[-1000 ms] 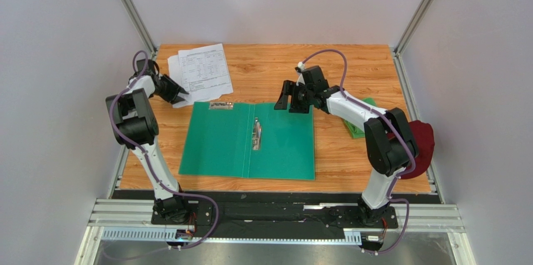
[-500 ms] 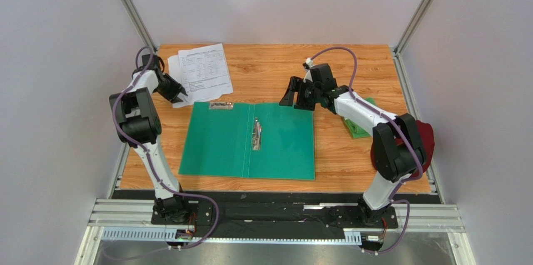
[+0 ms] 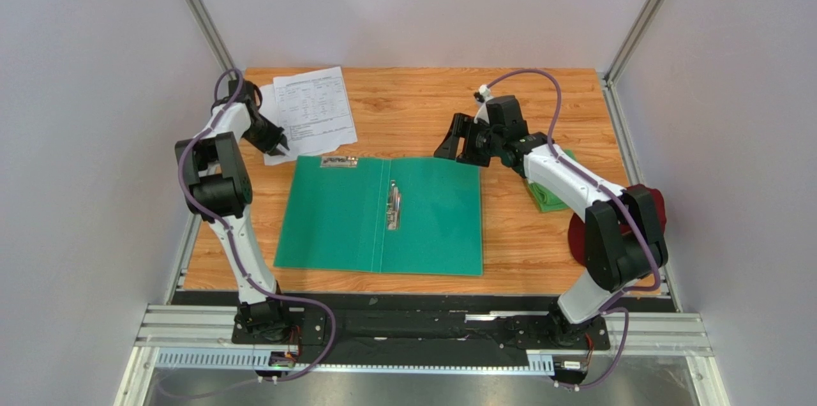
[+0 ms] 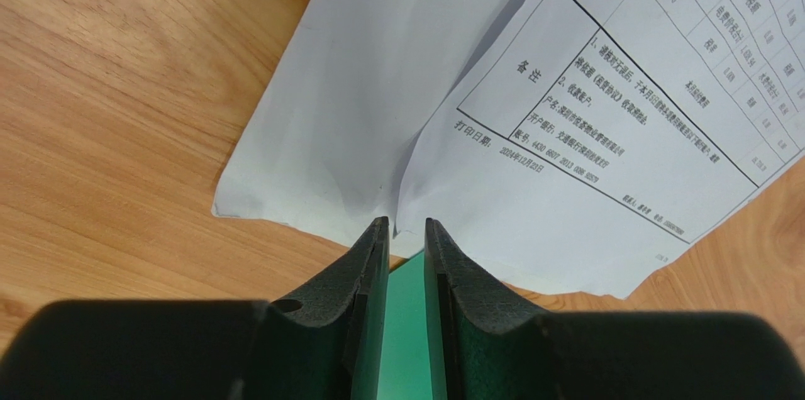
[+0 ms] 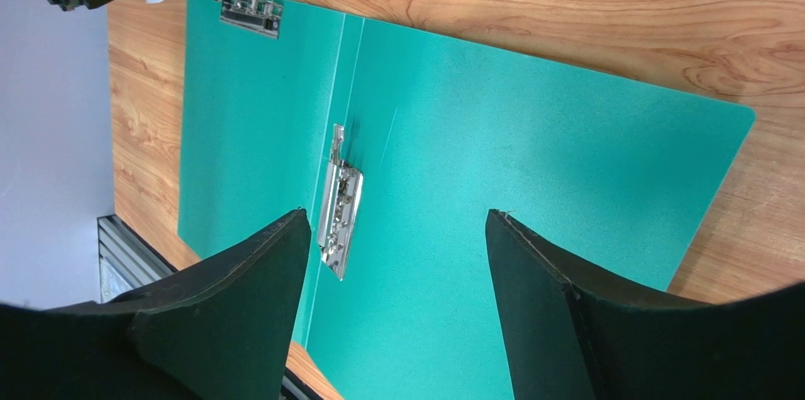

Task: Put the files into the folder

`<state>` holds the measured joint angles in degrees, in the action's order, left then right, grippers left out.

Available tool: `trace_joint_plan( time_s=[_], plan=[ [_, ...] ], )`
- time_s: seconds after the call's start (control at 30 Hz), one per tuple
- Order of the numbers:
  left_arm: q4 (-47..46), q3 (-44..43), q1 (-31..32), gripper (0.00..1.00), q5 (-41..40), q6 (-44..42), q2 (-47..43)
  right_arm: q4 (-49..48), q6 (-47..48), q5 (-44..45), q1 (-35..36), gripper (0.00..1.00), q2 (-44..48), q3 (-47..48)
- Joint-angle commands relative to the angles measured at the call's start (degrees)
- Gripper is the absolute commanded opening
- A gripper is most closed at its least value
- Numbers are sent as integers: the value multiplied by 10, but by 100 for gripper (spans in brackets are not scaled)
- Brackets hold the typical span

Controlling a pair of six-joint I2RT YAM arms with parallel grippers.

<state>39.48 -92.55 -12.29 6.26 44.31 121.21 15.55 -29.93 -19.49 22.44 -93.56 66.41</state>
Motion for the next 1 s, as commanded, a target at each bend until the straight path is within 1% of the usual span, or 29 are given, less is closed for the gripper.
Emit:
trace_joint_plan(
  time_s=[0.0,0.03,0.07,0.13,0.23,0.33,0.37,0.43,0.5,0.53,0.6,0.63,0.7,0.77,0.9,0.97],
  plan=[
    [34,-36,7,31,-36,10,16,-18,8,-6,-13,72,39,-8],
    [37,-36,7,34,-41,10,14,-19,8,-6,-17,72,45,-9],
    [39,-36,9,39,-50,10,15,-19,8,-6,-20,72,48,-10],
    [45,-41,12,40,-56,9,19,-19,6,-9,-24,72,59,-13],
    [60,-55,17,35,-62,9,27,-19,4,-11,-29,72,75,-17],
    [60,-58,19,32,-62,10,27,-20,5,-13,-34,72,89,-20],
    [65,-61,20,31,-77,10,29,-19,4,-14,-38,72,92,-21],
    [66,-63,21,30,-80,10,30,-18,5,-13,-37,72,100,-22],
    [66,-66,24,26,-85,9,32,-19,5,-13,-39,72,103,-23],
    [66,-67,25,19,-87,9,32,-18,7,-11,-41,72,107,-24],
    [65,-72,26,9,-93,3,35,-14,9,-8,-40,72,107,-25],
    [65,-73,26,0,-94,2,35,-12,12,-5,-40,72,107,-26],
    [58,-77,26,0,-83,-9,35,-5,22,1,-40,72,103,-32],
    [70,-97,26,0,-66,-21,27,-2,28,5,-39,72,96,-37],
    [68,-94,26,0,23,-26,-29,-13,23,-10,-32,74,63,-48],
    [67,-73,27,0,65,-17,-71,-25,8,-43,-24,76,44,-45]
  ],
)
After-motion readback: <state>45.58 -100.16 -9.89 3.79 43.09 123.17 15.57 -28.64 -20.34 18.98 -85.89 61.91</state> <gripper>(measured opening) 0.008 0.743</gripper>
